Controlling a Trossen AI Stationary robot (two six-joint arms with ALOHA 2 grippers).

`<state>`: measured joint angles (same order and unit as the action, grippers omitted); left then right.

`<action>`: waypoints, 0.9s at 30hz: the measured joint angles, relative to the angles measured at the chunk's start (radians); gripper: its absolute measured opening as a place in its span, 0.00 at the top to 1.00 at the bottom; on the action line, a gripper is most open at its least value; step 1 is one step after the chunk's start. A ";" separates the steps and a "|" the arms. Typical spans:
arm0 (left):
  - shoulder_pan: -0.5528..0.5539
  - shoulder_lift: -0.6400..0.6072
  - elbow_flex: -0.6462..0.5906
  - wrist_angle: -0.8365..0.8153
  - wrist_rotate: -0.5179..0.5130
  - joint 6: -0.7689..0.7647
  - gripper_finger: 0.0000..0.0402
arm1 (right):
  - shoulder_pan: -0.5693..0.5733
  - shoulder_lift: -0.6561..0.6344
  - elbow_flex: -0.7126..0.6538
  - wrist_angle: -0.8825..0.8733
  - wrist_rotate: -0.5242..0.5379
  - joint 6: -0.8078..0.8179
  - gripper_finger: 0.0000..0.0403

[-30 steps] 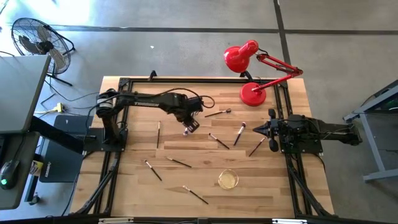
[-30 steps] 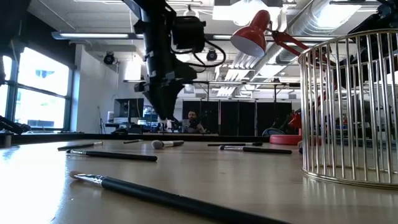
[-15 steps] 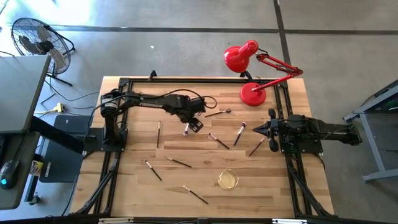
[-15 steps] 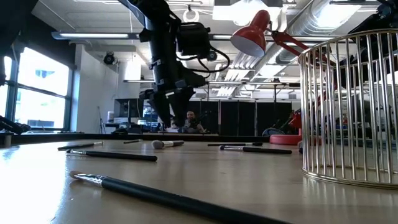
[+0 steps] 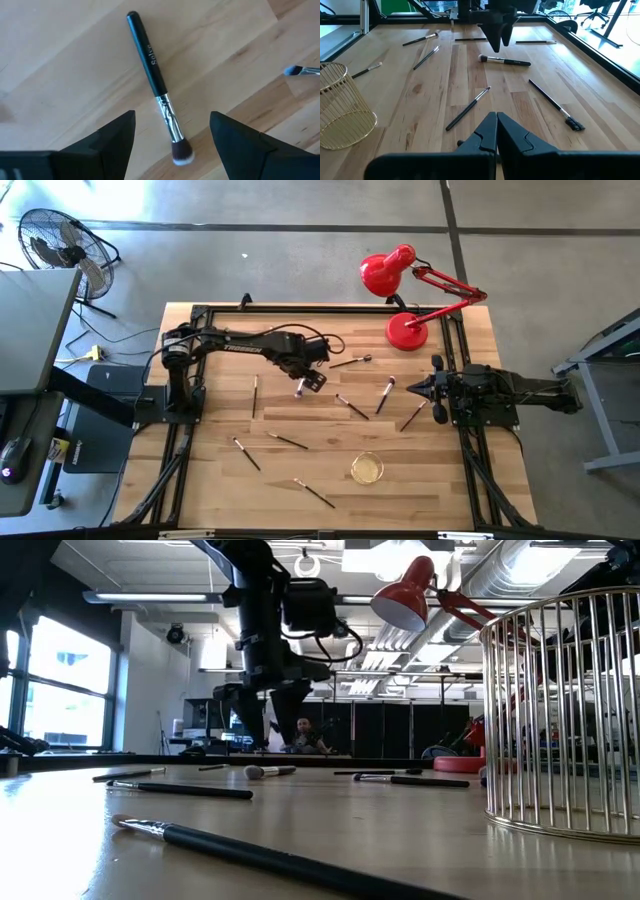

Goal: Pick & Place Makeup Brushes
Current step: Put the left powder brush into the gold makeup holder

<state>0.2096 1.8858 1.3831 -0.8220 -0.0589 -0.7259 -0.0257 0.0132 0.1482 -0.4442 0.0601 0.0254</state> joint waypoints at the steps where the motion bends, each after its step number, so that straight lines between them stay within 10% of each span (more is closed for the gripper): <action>1: 0.000 0.000 -0.005 0.005 0.000 -0.007 0.37 | 0.000 0.000 0.000 0.000 0.000 0.000 1.00; 27: 0.000 0.086 -0.118 0.137 0.081 -0.042 0.50 | 0.000 0.000 0.000 0.000 0.000 0.000 1.00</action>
<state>0.2096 1.9721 1.2648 -0.6850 0.0225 -0.7681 -0.0257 0.0132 0.1483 -0.4442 0.0601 0.0254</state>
